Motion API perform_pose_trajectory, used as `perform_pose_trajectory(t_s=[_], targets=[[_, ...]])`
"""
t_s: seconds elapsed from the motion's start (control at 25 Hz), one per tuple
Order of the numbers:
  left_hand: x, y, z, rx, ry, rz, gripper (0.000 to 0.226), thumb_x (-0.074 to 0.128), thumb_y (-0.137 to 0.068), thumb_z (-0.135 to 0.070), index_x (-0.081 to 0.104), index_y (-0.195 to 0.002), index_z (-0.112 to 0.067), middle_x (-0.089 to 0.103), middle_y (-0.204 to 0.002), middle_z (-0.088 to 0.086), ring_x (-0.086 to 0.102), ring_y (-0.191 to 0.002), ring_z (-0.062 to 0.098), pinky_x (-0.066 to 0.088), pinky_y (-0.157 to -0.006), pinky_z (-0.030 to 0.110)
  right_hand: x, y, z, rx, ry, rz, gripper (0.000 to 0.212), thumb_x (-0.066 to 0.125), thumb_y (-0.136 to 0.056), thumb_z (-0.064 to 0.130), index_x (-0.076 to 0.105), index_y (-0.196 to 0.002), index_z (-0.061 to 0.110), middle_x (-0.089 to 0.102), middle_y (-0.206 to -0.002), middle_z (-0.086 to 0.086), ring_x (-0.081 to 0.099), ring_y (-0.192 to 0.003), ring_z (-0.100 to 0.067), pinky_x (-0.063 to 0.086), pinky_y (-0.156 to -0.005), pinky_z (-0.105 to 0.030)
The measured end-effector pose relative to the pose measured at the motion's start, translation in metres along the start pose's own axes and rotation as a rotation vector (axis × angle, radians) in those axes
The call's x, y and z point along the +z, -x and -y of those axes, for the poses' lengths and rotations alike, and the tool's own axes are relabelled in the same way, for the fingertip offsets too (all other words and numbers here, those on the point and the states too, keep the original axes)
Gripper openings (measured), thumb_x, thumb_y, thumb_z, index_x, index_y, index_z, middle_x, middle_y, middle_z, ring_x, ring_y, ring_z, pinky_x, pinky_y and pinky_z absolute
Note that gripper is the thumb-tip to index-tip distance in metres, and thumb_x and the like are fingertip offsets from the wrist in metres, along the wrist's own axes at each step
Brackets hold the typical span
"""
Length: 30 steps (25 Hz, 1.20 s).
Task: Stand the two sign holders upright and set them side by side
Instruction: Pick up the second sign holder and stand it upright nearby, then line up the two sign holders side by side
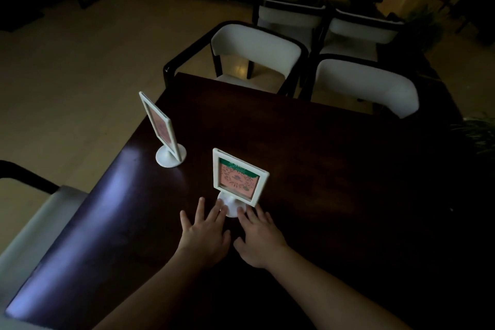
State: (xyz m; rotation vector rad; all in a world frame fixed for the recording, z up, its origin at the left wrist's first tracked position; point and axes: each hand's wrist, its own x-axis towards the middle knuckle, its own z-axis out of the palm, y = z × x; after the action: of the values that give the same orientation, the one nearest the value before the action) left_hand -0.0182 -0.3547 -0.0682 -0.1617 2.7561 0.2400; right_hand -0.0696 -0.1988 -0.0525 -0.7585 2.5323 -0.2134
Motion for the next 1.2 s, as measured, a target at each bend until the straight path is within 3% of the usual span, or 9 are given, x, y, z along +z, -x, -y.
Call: perform_pose_trajectory(t_s=[0.88, 1.2], targets=[[-0.041, -0.090, 0.107, 0.067, 0.067, -0.056, 0.072, 0.024, -0.092, -0.055, 0.004, -0.156, -0.028, -0.003, -0.166, -0.010, -0.010, -0.149, 0.037, -0.001, -0.111, 0.071, -0.029, -0.118, 0.058, 0.063, -0.066, -0.053, 0.077, 0.044, -0.092, 0.042, 0.006, -0.156, 0.020, 0.004, -0.166, -0.004, -0.007, -0.149, -0.027, 0.002, -0.120, -0.048], [-0.040, -0.079, 0.115, 0.106, 0.110, -0.106, 0.073, 0.028, -0.094, -0.055, 0.006, -0.157, -0.025, 0.001, -0.166, -0.008, -0.011, -0.150, 0.027, 0.004, -0.116, 0.065, -0.031, -0.120, 0.055, 0.030, -0.122, -0.089, 0.074, 0.049, -0.096, 0.038, 0.009, -0.156, 0.023, 0.007, -0.165, -0.002, -0.005, -0.150, -0.025, 0.004, -0.119, -0.047]])
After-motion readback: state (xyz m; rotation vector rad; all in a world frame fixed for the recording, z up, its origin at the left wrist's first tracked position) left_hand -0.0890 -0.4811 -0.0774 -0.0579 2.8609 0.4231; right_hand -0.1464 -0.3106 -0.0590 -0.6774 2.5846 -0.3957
